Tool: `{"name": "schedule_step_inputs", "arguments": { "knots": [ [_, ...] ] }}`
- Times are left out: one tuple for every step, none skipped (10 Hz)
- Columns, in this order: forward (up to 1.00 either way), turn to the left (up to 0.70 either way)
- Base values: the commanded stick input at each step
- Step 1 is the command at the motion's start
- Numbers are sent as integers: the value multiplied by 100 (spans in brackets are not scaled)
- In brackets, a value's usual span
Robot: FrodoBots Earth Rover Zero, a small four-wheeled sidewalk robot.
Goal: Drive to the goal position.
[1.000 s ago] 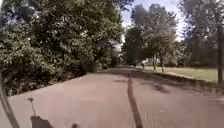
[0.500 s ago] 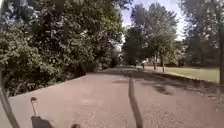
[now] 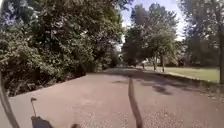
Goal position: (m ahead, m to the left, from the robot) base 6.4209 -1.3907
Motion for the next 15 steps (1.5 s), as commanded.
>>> {"name": "schedule_step_inputs", "arguments": {
  "knots": [
    [70, 0],
    [70, 0],
    [70, 0],
    [70, 0],
    [70, 0],
    [70, 0],
    [70, 0],
    [70, 0],
    [70, 0],
    [70, 0],
    [70, 0],
    [70, 0],
    [70, 0],
    [59, 0],
    [36, 0]
  ]
}}
